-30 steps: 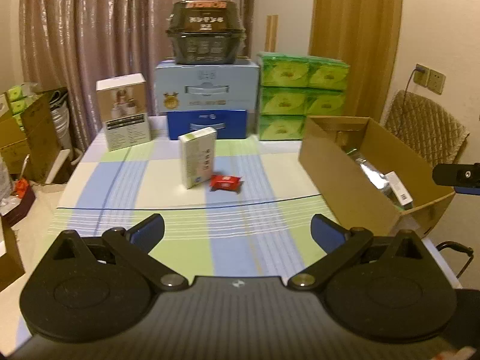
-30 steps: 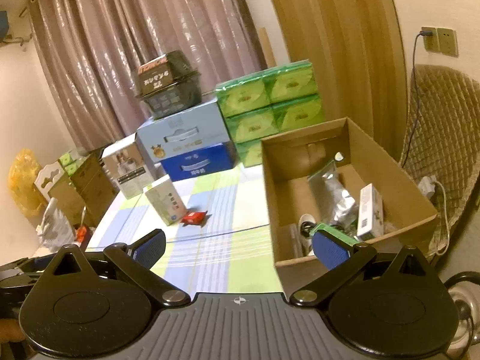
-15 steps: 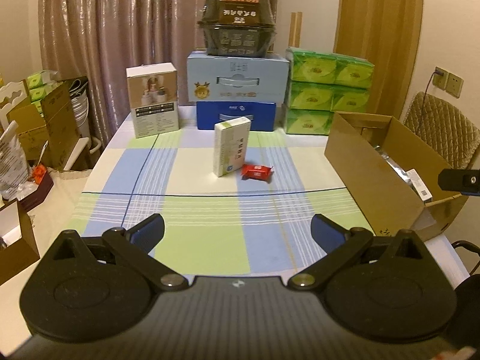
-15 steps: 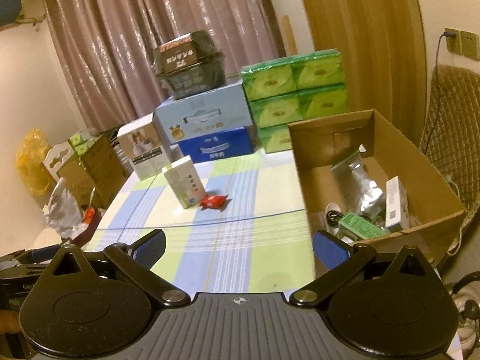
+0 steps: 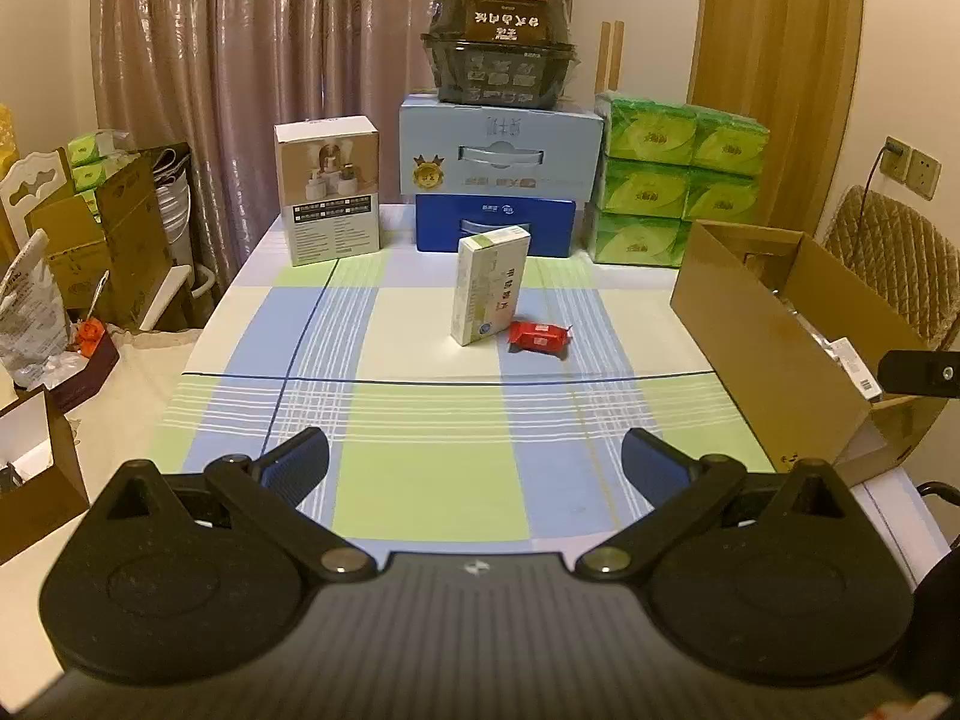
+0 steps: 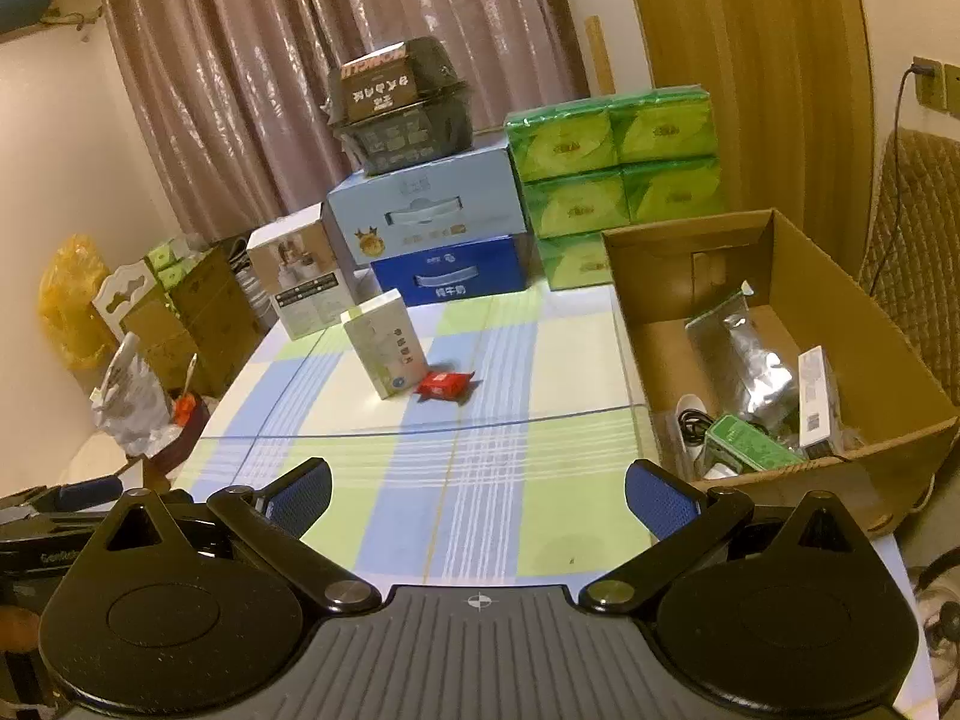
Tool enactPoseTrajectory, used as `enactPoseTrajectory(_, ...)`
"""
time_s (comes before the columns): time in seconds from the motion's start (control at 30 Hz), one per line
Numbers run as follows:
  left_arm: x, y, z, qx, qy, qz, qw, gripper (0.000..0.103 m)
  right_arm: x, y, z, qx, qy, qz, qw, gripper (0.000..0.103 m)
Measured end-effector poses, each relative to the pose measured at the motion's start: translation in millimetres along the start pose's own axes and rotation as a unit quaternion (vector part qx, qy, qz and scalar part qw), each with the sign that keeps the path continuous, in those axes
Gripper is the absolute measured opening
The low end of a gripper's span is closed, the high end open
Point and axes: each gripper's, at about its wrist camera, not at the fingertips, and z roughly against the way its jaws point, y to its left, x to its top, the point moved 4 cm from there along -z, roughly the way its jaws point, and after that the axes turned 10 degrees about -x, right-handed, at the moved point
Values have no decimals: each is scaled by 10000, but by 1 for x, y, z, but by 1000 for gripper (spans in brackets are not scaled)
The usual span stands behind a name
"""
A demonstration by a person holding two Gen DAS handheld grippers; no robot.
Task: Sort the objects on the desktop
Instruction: 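Withdraw both open tools from the cardboard box back over the table, then reach the left tool to the medicine box while the right approaches the red candy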
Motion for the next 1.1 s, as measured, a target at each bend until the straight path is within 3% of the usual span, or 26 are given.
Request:
enactPoseTrajectory(0.83,11,13,-34,-153,233,-462,9985,102,0,22,-38,167,176,385,9990,101)
enactPoseTrajectory(1.1,16,25,-55,-228,400,-775,9959,102,2,32,-62,177,217,935,9952,101)
